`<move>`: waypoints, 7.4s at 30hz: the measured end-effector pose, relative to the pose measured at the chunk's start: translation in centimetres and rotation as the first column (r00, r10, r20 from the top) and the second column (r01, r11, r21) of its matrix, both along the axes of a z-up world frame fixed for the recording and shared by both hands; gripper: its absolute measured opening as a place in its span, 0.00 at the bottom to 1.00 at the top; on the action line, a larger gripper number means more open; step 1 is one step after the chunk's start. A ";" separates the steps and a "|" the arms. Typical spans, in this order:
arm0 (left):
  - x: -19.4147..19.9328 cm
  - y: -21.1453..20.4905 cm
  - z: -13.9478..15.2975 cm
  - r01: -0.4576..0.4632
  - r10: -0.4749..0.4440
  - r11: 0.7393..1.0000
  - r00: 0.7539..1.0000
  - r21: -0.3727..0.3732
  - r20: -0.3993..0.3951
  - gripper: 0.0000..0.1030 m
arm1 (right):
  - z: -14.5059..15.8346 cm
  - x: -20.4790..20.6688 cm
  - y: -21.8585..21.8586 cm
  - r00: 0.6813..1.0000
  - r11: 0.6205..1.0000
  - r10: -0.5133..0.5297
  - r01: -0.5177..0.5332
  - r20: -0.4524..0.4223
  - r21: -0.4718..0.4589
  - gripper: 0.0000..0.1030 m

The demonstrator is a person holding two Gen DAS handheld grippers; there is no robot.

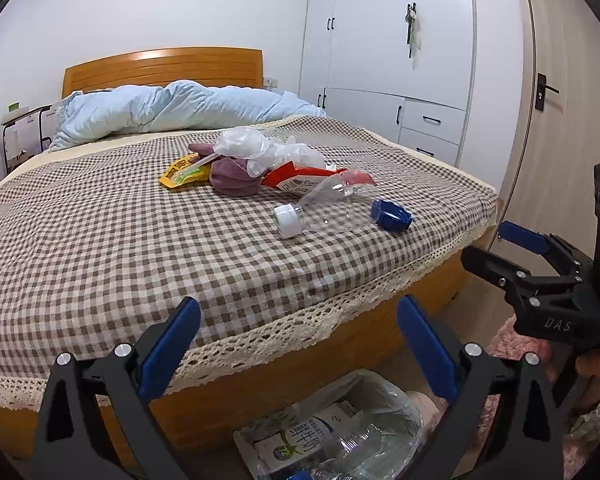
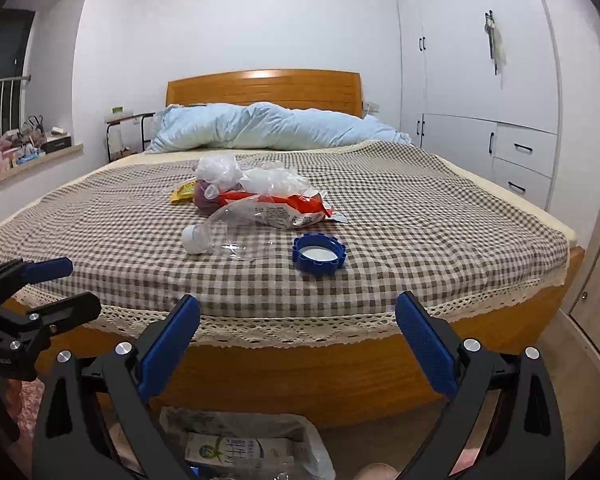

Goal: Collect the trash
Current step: 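Reach the right tool to the cut plastic bottle on the bed, then close the right tool on the cut bottle and lift it, then reach the left tool to the blue bottle cap and close on it, then carry the blue cap and cut bottle from the bed toward the bin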

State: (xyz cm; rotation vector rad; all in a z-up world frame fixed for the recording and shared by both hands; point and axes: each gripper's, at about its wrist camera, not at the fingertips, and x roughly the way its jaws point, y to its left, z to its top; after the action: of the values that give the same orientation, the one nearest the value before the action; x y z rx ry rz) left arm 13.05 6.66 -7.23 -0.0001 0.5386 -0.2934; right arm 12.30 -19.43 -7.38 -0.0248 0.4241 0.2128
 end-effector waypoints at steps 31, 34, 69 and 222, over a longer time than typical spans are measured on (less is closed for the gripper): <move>7.3 3.1 3.3 -0.132 0.133 0.991 0.990 -0.028 0.055 0.93 | -1.9 7.6 3.4 0.928 0.913 0.211 -0.074 -0.308 0.401 0.64; 7.4 3.3 3.1 -0.139 0.139 0.990 0.989 -0.002 0.057 0.93 | -1.4 7.7 3.6 0.936 0.886 0.184 -0.026 -0.301 0.463 0.63; 15.0 4.4 3.8 -0.088 0.085 0.995 0.994 -0.054 -0.066 0.93 | -0.9 14.7 3.4 0.868 0.584 -0.089 0.442 -0.488 0.681 0.58; 2.9 -4.7 1.4 0.007 -0.008 1.000 0.999 0.019 0.037 0.50 | 0.6 -2.0 -1.1 0.980 0.990 0.108 -0.092 0.164 -0.104 0.58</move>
State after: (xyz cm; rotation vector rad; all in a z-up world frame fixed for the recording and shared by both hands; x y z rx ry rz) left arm 15.94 2.01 -5.81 0.0252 0.5050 -0.2953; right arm 10.34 -20.54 -6.76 -0.1584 0.2628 0.2872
